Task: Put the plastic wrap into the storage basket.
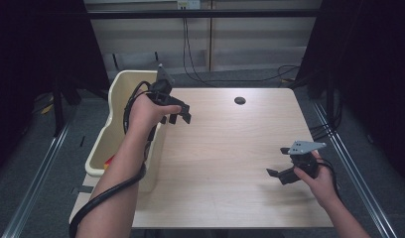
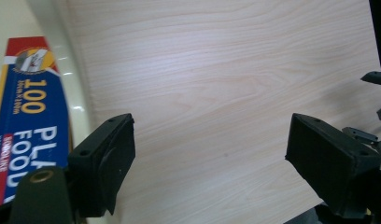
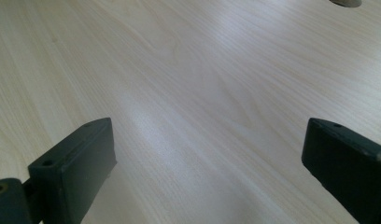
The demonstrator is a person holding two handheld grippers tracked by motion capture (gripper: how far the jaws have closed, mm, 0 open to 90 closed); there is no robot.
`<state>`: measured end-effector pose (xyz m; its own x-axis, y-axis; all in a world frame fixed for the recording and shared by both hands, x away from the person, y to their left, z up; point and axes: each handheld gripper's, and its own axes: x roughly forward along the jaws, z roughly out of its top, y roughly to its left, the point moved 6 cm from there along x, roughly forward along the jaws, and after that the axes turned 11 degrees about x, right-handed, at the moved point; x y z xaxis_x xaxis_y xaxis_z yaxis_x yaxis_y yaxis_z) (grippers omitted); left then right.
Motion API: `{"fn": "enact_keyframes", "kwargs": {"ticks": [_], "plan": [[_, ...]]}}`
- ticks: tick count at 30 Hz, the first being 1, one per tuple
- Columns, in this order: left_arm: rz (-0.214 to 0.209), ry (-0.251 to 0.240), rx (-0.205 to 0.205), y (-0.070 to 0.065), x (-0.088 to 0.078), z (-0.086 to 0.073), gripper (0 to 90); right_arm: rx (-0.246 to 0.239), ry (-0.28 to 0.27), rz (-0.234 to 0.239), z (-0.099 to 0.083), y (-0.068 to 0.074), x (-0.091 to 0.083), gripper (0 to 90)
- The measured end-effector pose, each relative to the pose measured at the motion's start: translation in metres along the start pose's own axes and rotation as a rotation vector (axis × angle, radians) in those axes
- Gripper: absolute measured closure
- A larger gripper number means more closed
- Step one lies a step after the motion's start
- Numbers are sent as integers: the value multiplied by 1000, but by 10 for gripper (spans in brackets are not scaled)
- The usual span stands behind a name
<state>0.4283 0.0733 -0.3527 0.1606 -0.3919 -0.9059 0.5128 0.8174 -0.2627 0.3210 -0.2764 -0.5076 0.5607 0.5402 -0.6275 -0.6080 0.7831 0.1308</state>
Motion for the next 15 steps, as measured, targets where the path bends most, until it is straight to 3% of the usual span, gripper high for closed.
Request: {"fn": "enact_keyframes", "kwargs": {"ticks": [5,15], "plan": [[-16,1,9,-8,10,1,153,-1,1,1,0,0,0,23],[-58,10,66,-26,32,-1,150,-5,3,-5,0,0,2,23]]}}
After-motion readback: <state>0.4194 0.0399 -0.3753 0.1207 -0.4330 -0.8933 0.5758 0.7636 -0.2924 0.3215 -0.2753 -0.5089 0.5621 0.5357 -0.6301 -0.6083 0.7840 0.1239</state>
